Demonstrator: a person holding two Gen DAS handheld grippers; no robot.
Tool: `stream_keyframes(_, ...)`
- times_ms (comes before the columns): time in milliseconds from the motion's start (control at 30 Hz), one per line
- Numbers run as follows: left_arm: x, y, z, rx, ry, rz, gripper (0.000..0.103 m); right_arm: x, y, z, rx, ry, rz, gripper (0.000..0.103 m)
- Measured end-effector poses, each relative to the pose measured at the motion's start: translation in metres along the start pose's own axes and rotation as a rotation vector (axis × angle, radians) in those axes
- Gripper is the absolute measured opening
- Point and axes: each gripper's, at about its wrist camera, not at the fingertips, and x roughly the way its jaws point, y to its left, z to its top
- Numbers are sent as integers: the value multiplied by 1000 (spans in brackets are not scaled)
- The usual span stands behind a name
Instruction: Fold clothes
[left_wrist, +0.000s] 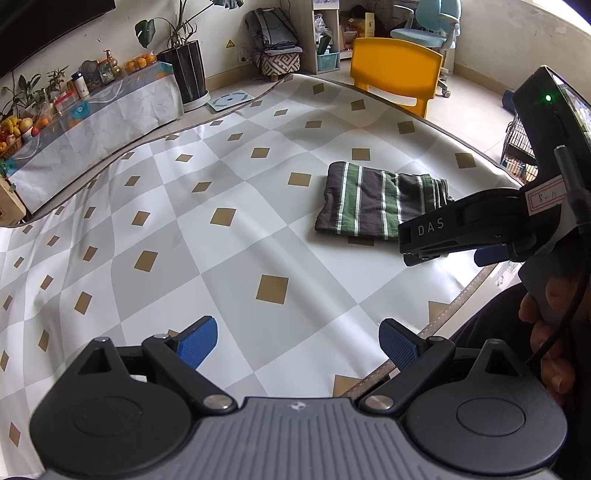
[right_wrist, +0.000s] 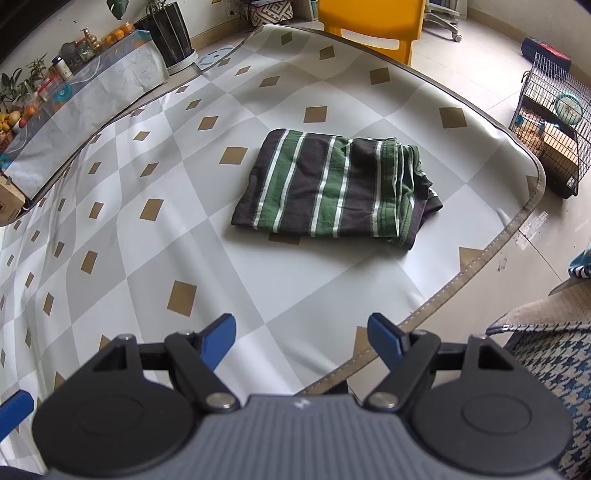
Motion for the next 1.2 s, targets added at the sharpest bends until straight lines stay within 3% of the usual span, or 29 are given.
stream_keyframes(1200,9,29,-19,-93,34,30,95,-8,54,-10,-142,-5,8,77)
